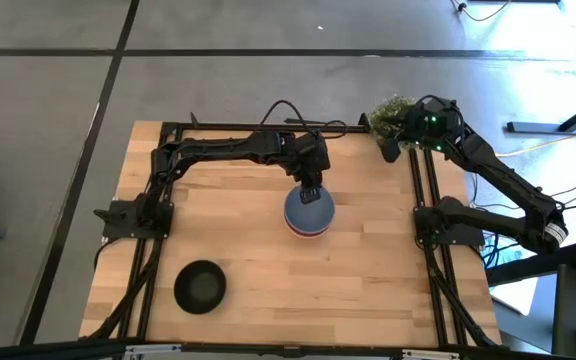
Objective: Nest bowls inside each other
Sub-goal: Stack the black bowl on top of the blue bowl
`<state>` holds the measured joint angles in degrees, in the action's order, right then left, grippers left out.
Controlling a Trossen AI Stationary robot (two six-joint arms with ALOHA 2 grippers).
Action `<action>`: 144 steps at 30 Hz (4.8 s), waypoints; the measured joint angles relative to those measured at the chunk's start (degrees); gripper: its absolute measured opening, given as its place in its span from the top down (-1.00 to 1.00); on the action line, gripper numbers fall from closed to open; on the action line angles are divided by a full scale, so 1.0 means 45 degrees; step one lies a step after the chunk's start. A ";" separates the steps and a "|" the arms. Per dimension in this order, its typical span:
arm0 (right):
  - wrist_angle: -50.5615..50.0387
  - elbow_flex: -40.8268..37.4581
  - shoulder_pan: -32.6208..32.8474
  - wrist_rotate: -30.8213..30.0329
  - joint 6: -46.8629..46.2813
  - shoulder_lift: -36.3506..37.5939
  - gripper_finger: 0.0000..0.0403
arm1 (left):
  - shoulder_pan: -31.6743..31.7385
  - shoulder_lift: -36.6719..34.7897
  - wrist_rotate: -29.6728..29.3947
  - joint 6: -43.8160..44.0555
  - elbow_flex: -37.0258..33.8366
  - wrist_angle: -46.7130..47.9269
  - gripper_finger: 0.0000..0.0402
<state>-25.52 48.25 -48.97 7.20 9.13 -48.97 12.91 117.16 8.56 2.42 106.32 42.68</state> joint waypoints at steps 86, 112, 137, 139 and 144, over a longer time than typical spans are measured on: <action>0.0481 0.0000 0.0010 0.0097 -0.2566 -0.0044 0.08 | -0.2781 -1.2711 -0.3200 0.3674 -1.1283 -0.0470 0.25; 0.0471 0.0000 0.0525 0.1666 -0.3978 -0.0029 0.08 | -0.4724 -1.2711 -0.0748 0.7159 -1.1475 0.3699 0.28; 0.0471 0.0000 0.0525 0.1653 -0.4766 -0.0029 0.08 | -1.0633 -1.2706 -0.1567 0.8994 -1.3076 0.3031 0.28; 0.0471 0.0000 0.0525 0.1651 -0.4948 -0.0029 0.08 | -1.0729 -1.2708 -0.1583 0.8999 -1.3106 0.3378 0.28; 0.0471 0.0000 0.0564 0.1651 -0.5017 -0.0029 0.08 | -1.0720 -1.2716 -0.1390 0.9028 -1.3674 0.3010 0.28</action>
<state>-23.40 48.25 -46.43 14.63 -13.45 -49.10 -35.33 59.94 2.30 43.05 44.79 56.23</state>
